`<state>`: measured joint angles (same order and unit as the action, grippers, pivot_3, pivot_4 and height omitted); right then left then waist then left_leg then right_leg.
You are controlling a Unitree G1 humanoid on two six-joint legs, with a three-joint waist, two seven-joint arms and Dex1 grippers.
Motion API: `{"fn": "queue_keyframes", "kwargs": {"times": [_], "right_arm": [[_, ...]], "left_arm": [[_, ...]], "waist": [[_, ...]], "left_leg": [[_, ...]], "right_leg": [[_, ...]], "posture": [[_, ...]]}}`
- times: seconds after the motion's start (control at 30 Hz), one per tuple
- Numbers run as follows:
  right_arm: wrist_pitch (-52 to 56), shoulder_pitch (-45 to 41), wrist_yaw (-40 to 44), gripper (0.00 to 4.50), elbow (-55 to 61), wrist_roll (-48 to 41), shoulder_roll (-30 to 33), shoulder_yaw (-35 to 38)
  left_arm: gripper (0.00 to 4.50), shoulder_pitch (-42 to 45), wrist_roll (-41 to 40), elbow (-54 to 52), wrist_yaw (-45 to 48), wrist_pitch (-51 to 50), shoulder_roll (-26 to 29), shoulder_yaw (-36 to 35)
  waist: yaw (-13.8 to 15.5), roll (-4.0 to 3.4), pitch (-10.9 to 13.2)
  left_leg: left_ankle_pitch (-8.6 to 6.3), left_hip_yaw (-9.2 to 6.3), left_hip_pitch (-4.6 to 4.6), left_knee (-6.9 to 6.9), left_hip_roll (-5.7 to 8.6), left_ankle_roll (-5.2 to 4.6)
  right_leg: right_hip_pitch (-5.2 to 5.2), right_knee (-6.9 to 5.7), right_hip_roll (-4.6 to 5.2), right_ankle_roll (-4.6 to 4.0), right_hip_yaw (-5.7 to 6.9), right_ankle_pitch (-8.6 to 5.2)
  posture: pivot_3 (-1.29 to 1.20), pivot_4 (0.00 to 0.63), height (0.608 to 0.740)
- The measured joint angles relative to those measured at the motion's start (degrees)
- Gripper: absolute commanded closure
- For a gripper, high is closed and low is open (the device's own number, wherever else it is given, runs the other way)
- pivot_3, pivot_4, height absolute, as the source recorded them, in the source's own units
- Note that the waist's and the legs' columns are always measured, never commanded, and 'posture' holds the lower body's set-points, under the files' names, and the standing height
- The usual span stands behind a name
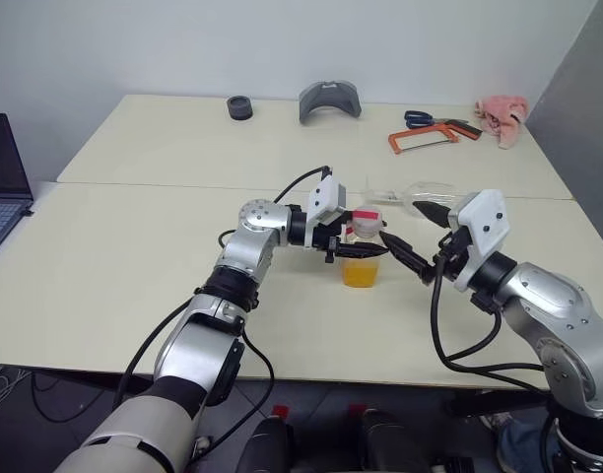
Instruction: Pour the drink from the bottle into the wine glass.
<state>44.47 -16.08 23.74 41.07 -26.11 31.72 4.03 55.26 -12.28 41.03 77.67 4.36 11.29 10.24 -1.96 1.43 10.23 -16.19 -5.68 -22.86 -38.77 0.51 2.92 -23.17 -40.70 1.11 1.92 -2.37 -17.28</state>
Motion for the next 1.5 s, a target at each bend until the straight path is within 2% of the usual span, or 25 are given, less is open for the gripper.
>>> {"fn": "queue_keyframes", "kwargs": {"times": [0.33, 0.63, 0.97, 1.47, 1.5], "right_arm": [[0.0, 0.0, 0.1, 0.59, 1.3, -1.7, 0.6, 0.2], [0.1, -1.7, -0.3, 0.59, 1.4, -2.3, -0.7, -2.7], [5.1, -5.6, -1.8, 0.59, 1.1, -6.1, -3.0, -3.0], [6.3, -10.4, 0.5, 0.59, -5.6, -6.7, -3.0, -5.4], [6.3, -10.5, 0.8, 0.77, -5.8, -6.7, -3.0, -5.4]], "left_arm": [[2.33, 0.0, 0.1, 0.0, 0.0, 0.0, 0.0, 0.0], [2.33, 0.0, 0.1, 0.0, 0.0, 0.1, 0.0, 0.0], [2.33, 0.0, 0.2, 0.0, 0.5, 0.6, 0.0, 0.0], [2.33, 0.0, 0.4, 0.0, 0.6, 1.1, -0.1, 0.1], [2.33, 0.0, 0.4, 0.0, 0.6, 1.1, -0.1, 0.1]], "waist": [[0.0, 0.0, 0.0], [0.0, 0.0, 0.0], [0.0, 0.0, 0.0], [0.0, 0.0, 0.0], [0.0, 0.0, 0.0]], "left_leg": [[0.0, 0.0, 0.0, 0.0, 0.0, 0.0], [0.0, -0.01, 0.0, 0.0, 0.0, 0.0], [0.0, -0.03, 0.0, 0.0, -0.01, 0.0], [0.0, -0.02, 0.0, 0.0, -0.01, 0.0], [0.0, -0.03, 0.0, 0.0, -0.01, 0.0]], "right_leg": [[0.0, 0.0, 0.0, 0.0, 0.0, 0.0], [0.0, 0.0, 0.0, 0.0, 0.01, 0.0], [0.0, 0.0, 0.0, 0.0, 0.02, 0.0], [0.0, 0.0, 0.01, 0.0, 0.02, 0.0], [0.0, 0.0, 0.01, 0.0, 0.02, 0.0]], "posture": [[0.0, 0.15, 0.74], [0.0, 0.15, 0.74], [0.0, 0.15, 0.74], [0.0, 0.15, 0.74], [0.0, 0.15, 0.74]]}}
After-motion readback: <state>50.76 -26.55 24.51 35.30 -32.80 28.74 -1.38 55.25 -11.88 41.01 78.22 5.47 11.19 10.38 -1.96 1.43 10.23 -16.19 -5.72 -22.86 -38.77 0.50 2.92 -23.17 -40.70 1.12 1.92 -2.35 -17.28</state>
